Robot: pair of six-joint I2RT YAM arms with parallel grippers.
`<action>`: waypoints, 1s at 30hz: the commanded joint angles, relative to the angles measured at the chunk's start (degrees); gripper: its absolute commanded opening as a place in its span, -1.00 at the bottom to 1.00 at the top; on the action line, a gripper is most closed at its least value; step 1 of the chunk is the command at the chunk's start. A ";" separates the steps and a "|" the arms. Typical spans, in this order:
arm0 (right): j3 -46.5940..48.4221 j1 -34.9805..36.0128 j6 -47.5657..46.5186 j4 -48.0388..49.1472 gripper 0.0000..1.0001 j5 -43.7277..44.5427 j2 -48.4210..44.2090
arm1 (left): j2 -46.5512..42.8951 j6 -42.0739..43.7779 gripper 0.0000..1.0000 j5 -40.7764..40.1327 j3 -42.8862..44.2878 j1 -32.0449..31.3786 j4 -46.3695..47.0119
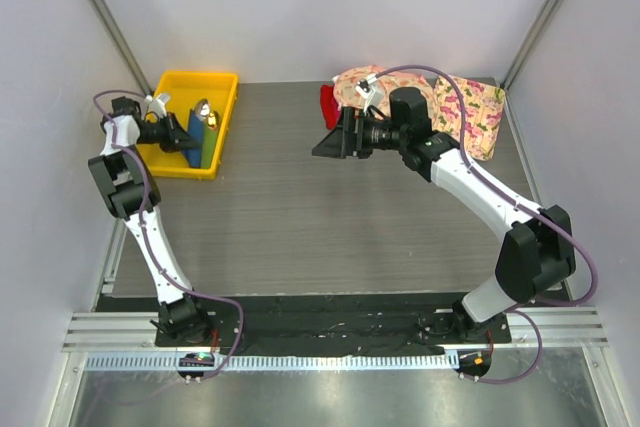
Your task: Place the utensils on the paper napkin and roll it up
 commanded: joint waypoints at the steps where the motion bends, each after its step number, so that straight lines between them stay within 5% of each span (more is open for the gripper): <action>1: 1.63 0.07 0.66 2.20 0.96 -1.04 0.10 | 1.84 -1.64 -0.91 2.27 4.27 0.38 1.90; 7: 1.80 0.07 1.37 2.90 0.95 -1.21 0.45 | 3.86 -3.40 -0.69 -0.36 6.91 0.38 0.15; 15: 1.80 0.07 1.89 3.34 0.95 -1.47 0.63 | 5.09 -0.85 -0.65 -4.93 8.14 0.46 -6.44; 30: 1.54 0.07 3.04 3.96 0.95 -2.35 0.45 | 2.99 -1.02 -0.05 -10.64 6.66 0.38 -5.05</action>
